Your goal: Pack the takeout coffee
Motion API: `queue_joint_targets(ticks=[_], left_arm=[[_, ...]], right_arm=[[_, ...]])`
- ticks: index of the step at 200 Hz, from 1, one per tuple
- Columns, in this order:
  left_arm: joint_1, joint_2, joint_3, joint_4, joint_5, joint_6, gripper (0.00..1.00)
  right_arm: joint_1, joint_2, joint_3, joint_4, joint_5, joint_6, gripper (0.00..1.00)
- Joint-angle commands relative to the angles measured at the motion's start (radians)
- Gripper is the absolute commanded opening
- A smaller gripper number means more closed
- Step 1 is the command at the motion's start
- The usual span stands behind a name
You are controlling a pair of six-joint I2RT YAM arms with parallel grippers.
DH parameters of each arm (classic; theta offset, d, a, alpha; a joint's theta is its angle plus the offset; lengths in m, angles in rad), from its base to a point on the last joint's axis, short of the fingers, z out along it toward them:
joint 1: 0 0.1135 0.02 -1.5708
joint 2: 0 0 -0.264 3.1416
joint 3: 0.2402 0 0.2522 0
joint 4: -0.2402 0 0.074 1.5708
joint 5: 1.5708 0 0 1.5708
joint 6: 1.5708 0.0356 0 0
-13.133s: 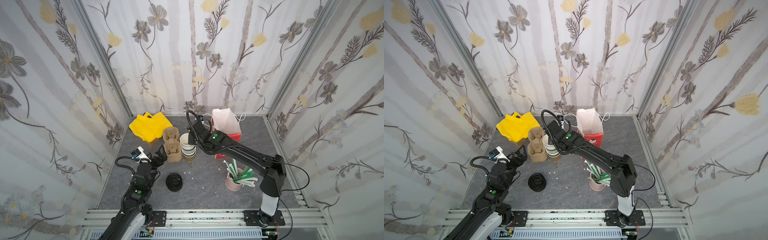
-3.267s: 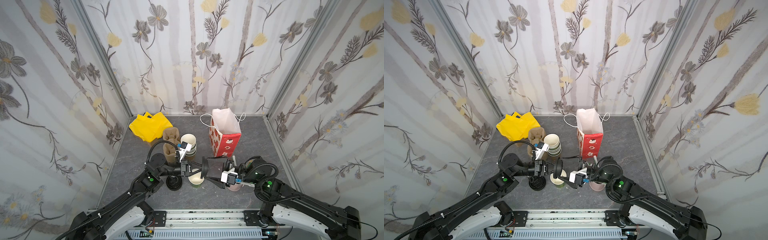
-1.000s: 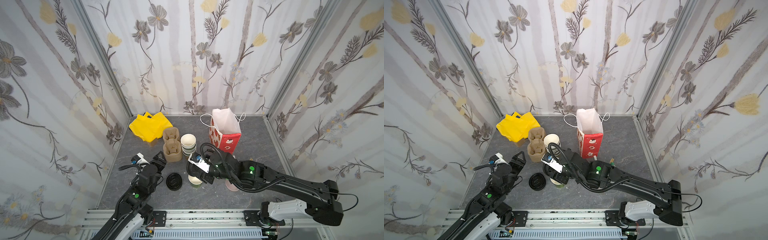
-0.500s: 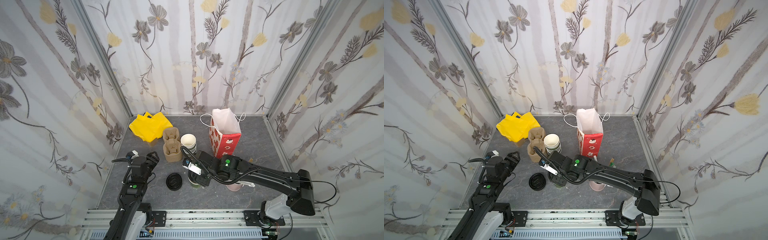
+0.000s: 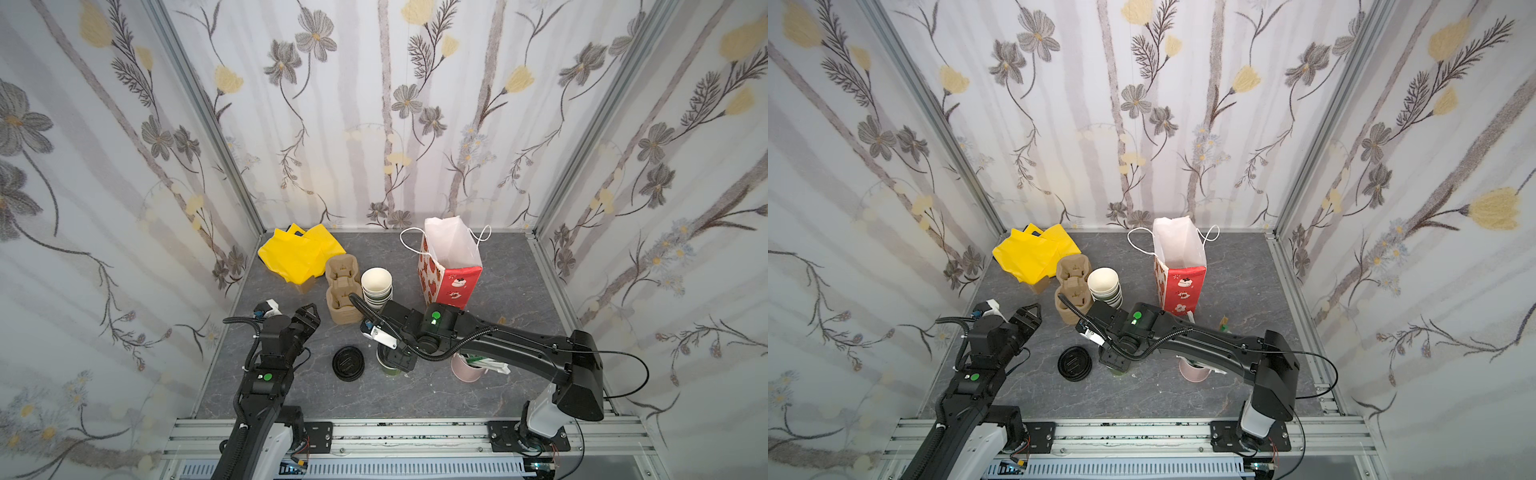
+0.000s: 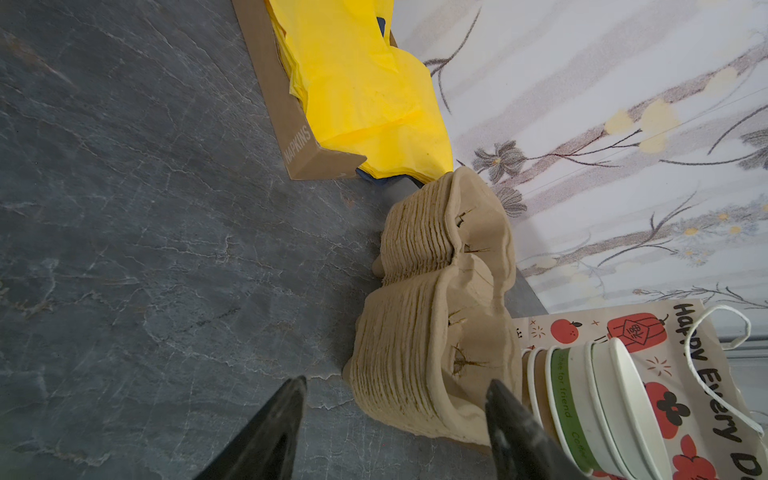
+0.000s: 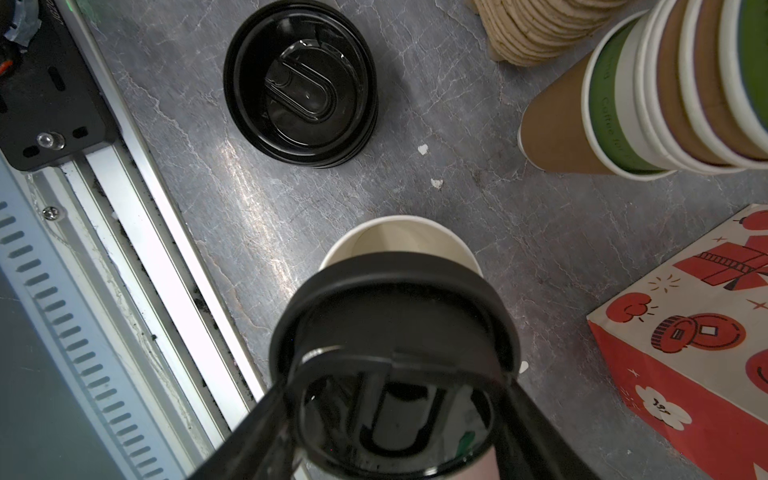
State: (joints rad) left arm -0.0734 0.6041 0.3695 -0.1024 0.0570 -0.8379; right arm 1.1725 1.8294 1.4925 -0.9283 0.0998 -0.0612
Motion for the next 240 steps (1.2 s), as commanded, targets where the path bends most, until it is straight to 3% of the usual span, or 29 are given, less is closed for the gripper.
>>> queue_joint_targets(ticks=[1, 240], left_arm=[[0.001, -0.010, 0.001, 0.003, 0.004, 0.025, 0.70], [0.003, -0.024, -0.009, -0.010, -0.006, 0.036, 0.72]], right_arm=[[-0.008, 0.023, 0.031, -0.014, -0.004, -0.002, 0.62], [-0.018, 0.183, 0.166, -0.127, -0.017, -0.005, 0.66]])
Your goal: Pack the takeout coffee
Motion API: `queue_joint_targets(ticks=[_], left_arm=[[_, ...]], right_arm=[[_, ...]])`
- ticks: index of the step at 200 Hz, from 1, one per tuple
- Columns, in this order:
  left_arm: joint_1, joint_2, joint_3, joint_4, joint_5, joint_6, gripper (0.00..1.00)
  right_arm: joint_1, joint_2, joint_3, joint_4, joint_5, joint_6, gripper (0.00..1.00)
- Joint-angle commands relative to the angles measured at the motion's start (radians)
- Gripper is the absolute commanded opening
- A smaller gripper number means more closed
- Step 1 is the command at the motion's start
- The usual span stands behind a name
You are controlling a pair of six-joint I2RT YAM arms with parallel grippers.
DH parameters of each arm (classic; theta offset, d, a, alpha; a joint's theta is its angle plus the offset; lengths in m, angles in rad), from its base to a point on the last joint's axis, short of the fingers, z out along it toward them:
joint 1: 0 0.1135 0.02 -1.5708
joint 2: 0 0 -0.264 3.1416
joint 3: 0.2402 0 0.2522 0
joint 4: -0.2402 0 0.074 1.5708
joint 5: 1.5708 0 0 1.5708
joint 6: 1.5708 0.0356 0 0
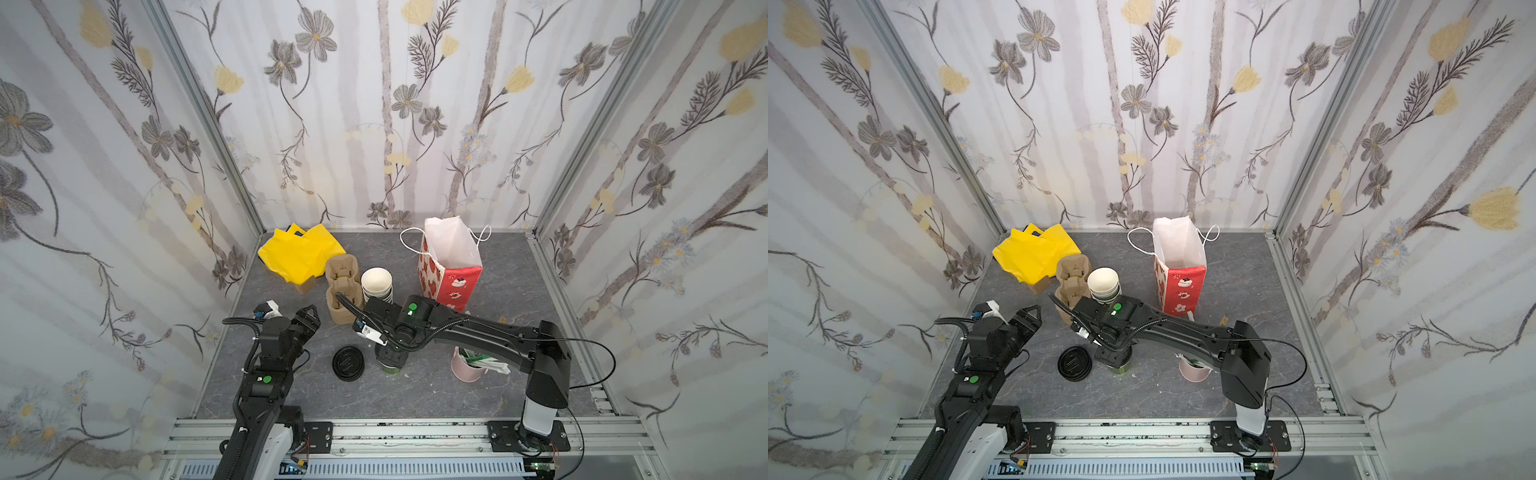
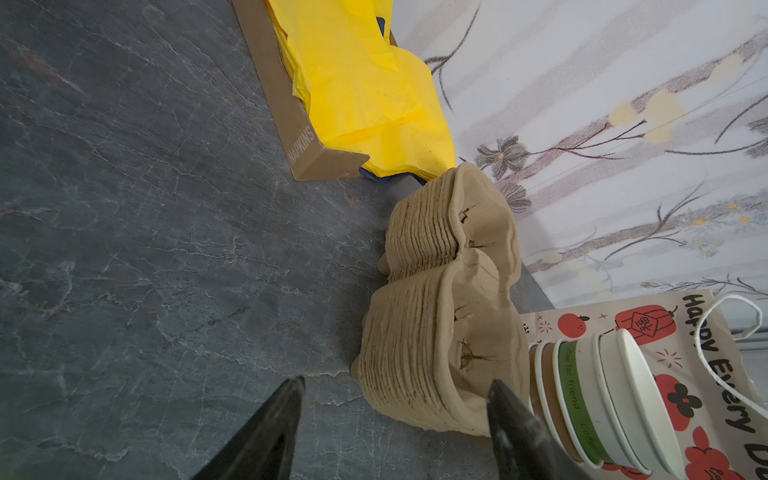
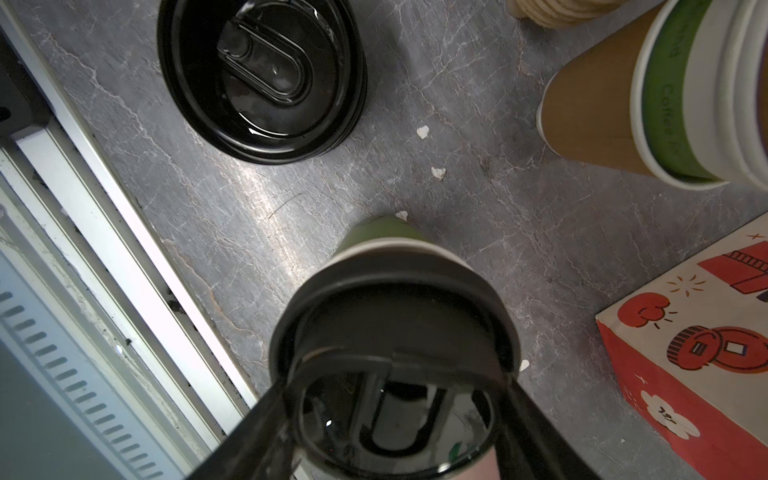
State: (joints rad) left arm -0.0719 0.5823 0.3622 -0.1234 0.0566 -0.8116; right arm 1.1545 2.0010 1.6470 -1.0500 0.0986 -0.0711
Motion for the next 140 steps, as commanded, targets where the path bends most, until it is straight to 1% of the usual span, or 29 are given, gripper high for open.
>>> queue_joint_targets(ticks=[1, 73, 140], left_arm=[[0.001, -0.002, -0.002, 0.011, -0.006, 0.009, 0.72], [0.001, -0.006, -0.001, 0.011, -0.003, 0.006, 0.72], [0.002, -0.018, 0.010, 0.001, 0.009, 0.011, 0.73]], right_arm=[[0.000, 0.013, 0.011, -0.005, -0.016, 0.004, 0.66], [-0.001, 0.039, 0.022, -0.001, -0.017, 0.003, 0.68], [-0.012, 0.058, 0.008, 0.035, -0.051, -0.006, 0.70]])
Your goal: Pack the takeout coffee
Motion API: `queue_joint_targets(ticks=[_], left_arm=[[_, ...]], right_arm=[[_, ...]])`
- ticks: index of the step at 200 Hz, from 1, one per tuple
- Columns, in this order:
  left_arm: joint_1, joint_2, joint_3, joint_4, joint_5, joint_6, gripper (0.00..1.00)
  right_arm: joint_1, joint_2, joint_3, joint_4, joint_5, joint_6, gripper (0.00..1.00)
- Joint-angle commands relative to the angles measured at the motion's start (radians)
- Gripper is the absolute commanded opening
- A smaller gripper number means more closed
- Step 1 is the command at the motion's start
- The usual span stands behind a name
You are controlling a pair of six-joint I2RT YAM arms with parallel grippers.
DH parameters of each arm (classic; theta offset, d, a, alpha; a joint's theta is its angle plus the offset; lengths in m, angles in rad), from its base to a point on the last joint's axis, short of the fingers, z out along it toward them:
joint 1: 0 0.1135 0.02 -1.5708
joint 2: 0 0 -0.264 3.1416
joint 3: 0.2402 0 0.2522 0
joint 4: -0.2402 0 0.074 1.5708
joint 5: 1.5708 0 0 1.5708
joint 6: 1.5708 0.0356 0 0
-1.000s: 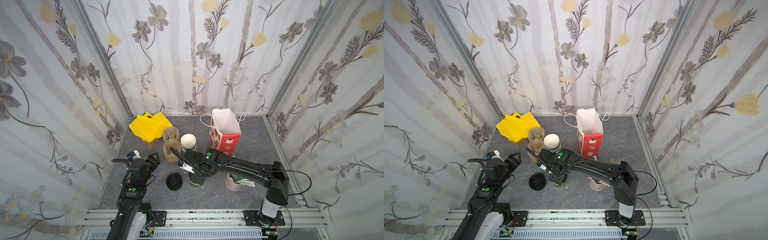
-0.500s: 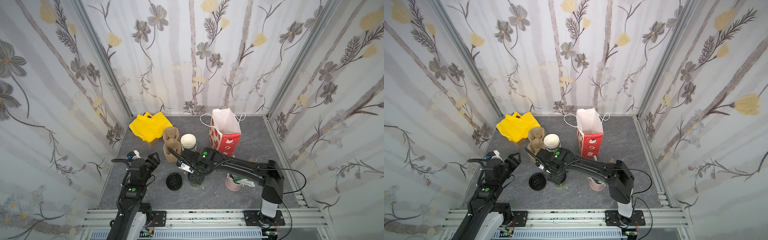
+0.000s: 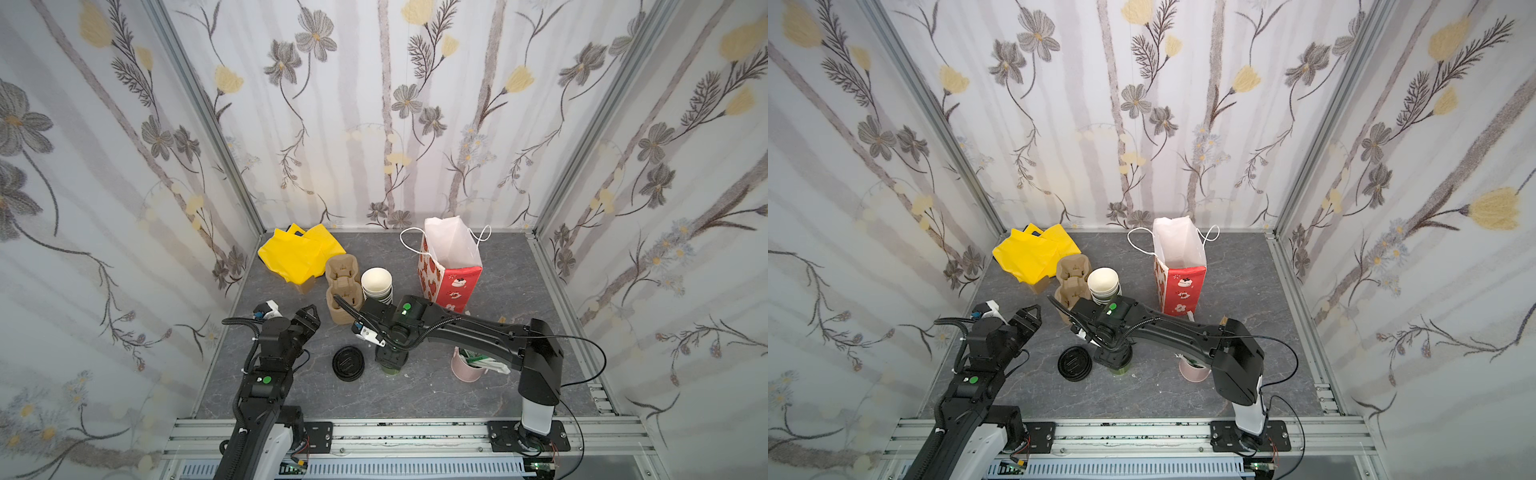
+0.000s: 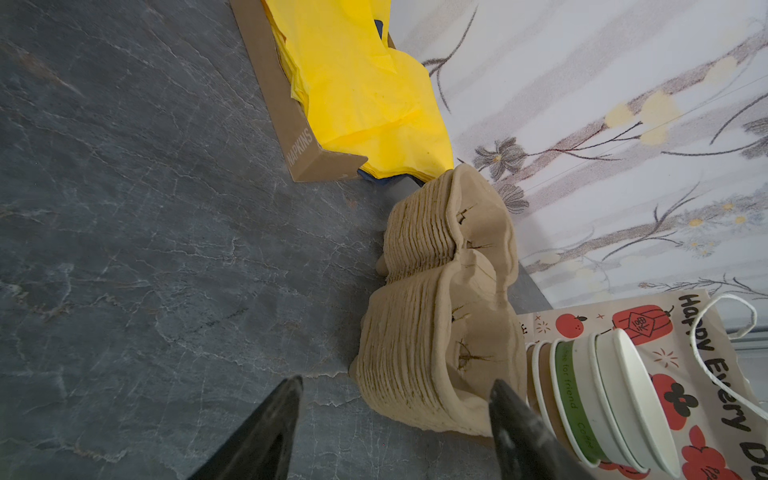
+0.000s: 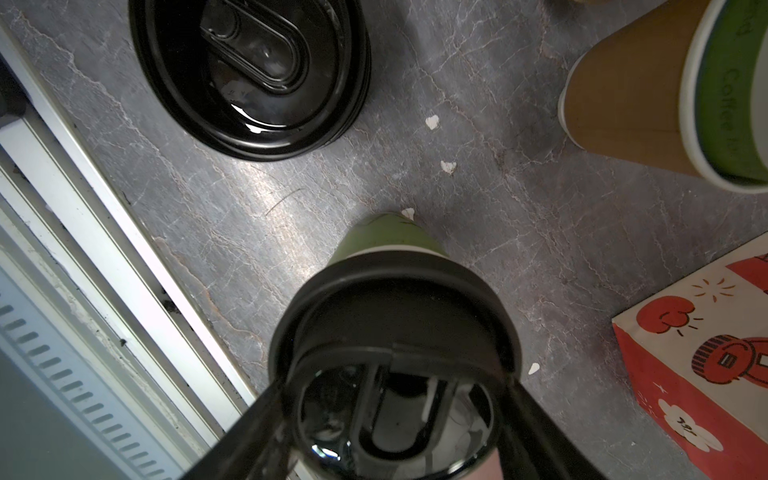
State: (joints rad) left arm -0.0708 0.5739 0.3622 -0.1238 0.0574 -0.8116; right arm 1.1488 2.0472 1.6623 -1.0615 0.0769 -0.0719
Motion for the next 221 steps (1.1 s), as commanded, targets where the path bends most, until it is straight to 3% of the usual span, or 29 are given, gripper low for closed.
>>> queue_joint_targets(ticks=[1, 47, 118, 153, 178, 221], left_arm=[[0.001, -0.010, 0.012, 0.001, 0.009, 0.012, 0.73], [0.002, -0.026, 0.028, -0.038, 0.094, 0.034, 0.74], [0.001, 0.010, -0.012, -0.074, 0.486, 0.011, 0.76], [-0.023, 0.035, -0.043, -0.074, 0.628, -0.021, 0.76], [-0.077, 0.042, -0.063, -0.070, 0.647, -0.066, 0.77], [-0.278, 0.078, -0.052, -0.047, 0.578, -0.117, 0.80]], right_arm=[[-0.007, 0.012, -0.008, 0.047, -0.029, -0.005, 0.70], [-0.015, 0.007, -0.049, 0.077, -0.048, -0.016, 0.70], [-0.028, -0.010, -0.106, 0.129, -0.075, -0.059, 0.68], [-0.029, -0.031, -0.143, 0.174, -0.095, -0.075, 0.68], [-0.030, -0.050, -0.173, 0.207, -0.095, -0.119, 0.68], [-0.032, -0.080, -0.229, 0.254, -0.108, -0.187, 0.68]])
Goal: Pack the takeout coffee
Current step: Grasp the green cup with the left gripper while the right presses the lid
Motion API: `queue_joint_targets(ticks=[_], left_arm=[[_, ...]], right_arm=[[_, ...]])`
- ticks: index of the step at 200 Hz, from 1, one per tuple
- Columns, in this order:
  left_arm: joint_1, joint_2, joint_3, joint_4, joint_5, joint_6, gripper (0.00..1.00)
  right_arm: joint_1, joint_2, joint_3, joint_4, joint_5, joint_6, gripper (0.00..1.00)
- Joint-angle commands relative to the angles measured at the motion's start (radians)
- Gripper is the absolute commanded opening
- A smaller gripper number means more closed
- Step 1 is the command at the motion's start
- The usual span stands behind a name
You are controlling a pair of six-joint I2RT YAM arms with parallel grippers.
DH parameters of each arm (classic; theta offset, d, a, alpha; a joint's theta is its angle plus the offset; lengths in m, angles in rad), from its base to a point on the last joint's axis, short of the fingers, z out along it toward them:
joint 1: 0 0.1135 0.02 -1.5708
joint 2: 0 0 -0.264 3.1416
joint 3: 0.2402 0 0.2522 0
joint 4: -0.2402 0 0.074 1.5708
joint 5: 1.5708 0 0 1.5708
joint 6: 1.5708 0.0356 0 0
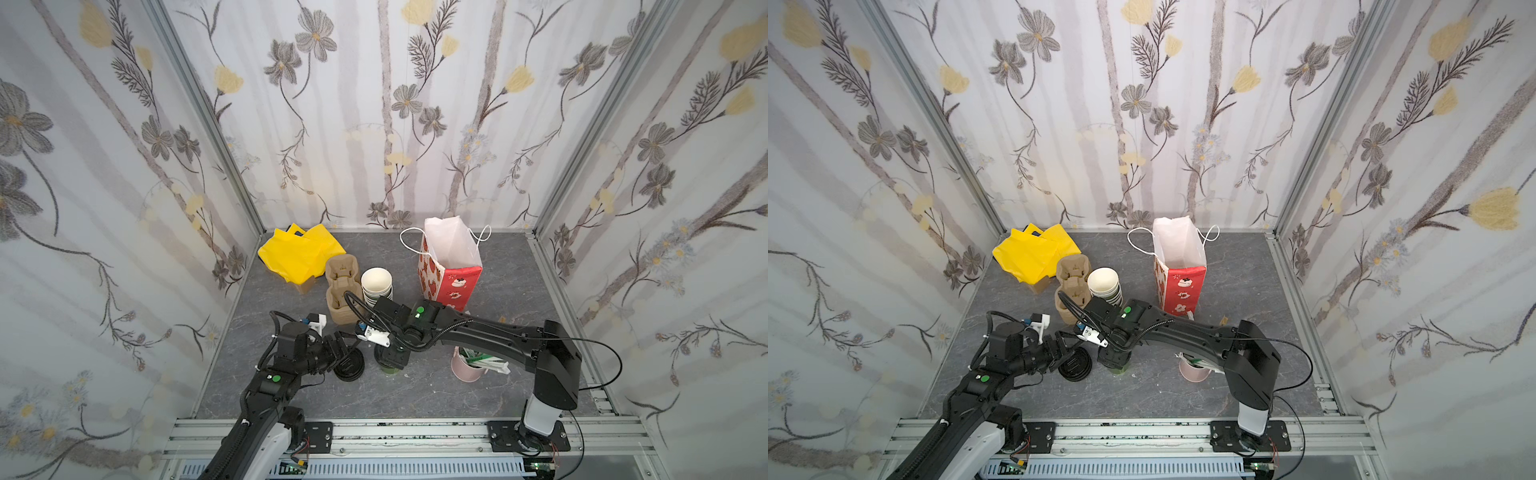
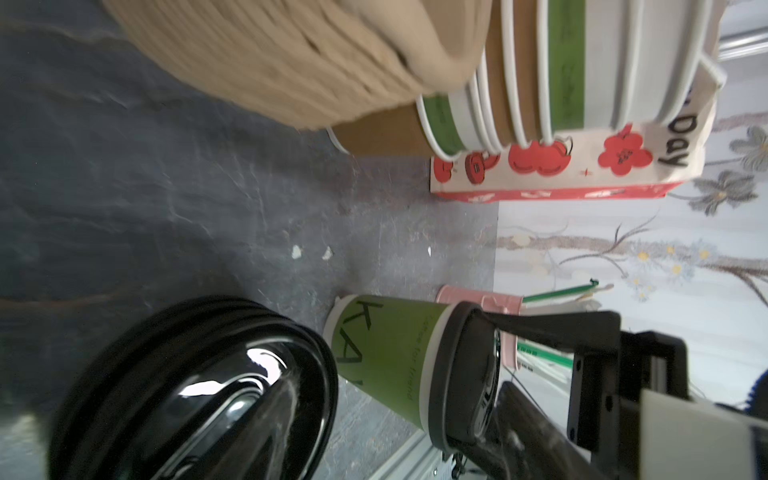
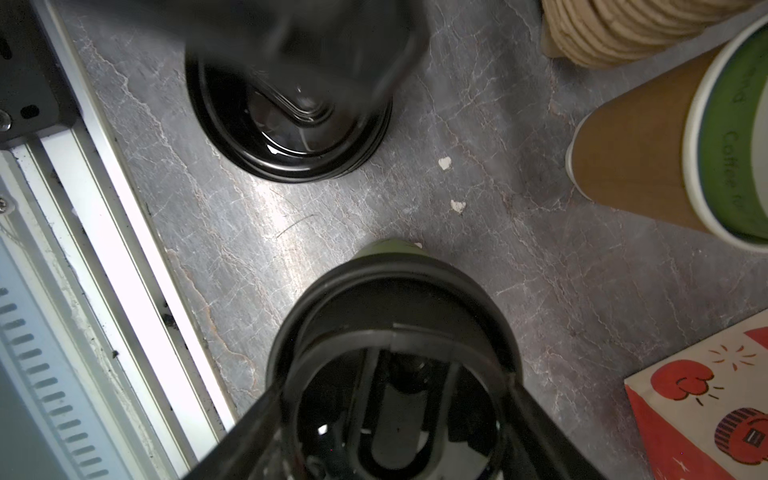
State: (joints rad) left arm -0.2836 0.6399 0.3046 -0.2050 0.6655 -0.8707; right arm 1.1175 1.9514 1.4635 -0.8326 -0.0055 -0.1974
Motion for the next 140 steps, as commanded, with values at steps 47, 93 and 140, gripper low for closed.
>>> queue_joint_targets(ticks=[47, 93, 140], left_arm=[[-0.118, -0.037, -0.035, 0.115, -0.045, -0.152, 0.82], [-0.182, 0.006, -0.032, 0.174, -0.055, -0.161, 0.83], [-0.226, 0.102, 0.000, 0.218, -0.073, -0.137, 0.80]], right_arm=[[-0.002, 0.006, -0.056, 0.049, -0.042, -0.085, 0.69], [-0.002, 0.007, -0.073, 0.061, -0.054, -0.085, 0.69], [-0.002, -0.001, -0.083, 0.068, -0.056, -0.088, 0.69]])
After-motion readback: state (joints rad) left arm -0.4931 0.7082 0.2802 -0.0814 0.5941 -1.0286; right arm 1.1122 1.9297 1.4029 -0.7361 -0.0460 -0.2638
